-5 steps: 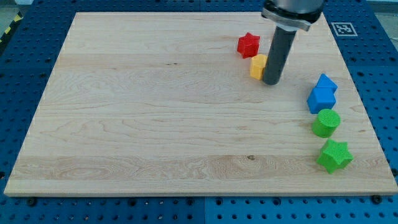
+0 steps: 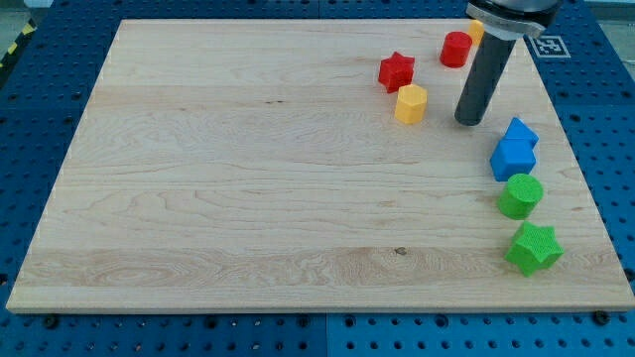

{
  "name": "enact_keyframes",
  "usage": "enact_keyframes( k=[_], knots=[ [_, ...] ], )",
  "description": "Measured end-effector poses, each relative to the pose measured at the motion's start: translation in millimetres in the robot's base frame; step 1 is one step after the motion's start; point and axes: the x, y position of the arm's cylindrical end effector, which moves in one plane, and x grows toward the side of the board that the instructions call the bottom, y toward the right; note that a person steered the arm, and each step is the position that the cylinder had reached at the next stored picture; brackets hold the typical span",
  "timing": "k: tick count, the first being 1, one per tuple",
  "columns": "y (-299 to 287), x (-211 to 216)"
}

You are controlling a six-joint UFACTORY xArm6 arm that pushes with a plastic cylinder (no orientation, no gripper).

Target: Push the hexagon to the bottom left of the red star

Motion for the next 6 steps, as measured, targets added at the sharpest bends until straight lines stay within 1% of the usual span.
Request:
enact_keyframes(
  k=[2, 4, 6],
  knots=[
    [-23.6, -20.0],
    [-44.1, -13.7],
    [-90.8, -9.0]
  ],
)
